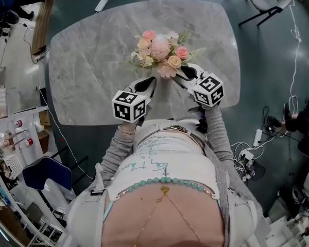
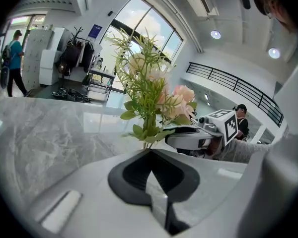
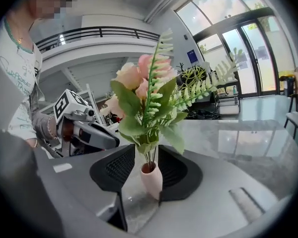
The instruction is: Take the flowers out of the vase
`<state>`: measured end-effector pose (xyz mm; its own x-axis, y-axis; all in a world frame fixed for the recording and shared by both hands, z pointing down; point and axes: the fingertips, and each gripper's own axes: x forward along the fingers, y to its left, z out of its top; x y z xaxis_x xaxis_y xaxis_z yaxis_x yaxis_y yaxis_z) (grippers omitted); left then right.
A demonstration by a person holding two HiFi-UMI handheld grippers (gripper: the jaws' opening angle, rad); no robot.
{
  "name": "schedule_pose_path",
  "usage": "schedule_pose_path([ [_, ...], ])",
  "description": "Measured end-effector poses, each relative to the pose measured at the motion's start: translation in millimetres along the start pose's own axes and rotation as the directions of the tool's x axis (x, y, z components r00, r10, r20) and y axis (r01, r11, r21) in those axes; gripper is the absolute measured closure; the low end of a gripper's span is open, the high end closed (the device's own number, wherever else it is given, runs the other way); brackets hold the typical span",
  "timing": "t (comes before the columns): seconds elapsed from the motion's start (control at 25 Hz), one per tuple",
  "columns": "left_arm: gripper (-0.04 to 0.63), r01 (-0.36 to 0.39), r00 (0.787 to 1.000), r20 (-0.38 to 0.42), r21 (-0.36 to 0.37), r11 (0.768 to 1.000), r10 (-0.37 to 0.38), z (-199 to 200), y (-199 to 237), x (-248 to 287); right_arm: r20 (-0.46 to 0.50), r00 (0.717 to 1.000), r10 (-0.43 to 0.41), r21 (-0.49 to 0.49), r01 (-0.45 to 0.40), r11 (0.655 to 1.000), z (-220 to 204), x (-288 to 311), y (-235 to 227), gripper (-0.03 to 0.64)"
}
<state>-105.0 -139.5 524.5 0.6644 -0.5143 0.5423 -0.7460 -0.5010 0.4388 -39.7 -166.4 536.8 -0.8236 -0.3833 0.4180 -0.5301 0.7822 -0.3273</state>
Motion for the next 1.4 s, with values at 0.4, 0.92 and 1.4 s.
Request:
schedule_pose_path([
  [0.4,0.594,-0.001,1.000,-0.005,-0.003,1.000,0.001,-0.6,-1.2,0.2,0.057,0.998,0.033,-0.004,-0.033,0.999,9.0,3.7,1.5,0.312],
  [0.92,0.594,0.015,0.999,-0.038,-0.013,1.000,-0.015,-6.1,2.9,3.7,0.152,0.988,0.017,0.079,-0.029,0.996,15.2,17.0,-7.0,0.287],
  [1.4,0.594,0.031,0.997,-0.072,-0.017,0.999,-0.032,-11.7,10.7,-0.1,0.200,0.977,0.070,0.054,-0.082,0.995,19.8,26.6,-1.9,0.345],
])
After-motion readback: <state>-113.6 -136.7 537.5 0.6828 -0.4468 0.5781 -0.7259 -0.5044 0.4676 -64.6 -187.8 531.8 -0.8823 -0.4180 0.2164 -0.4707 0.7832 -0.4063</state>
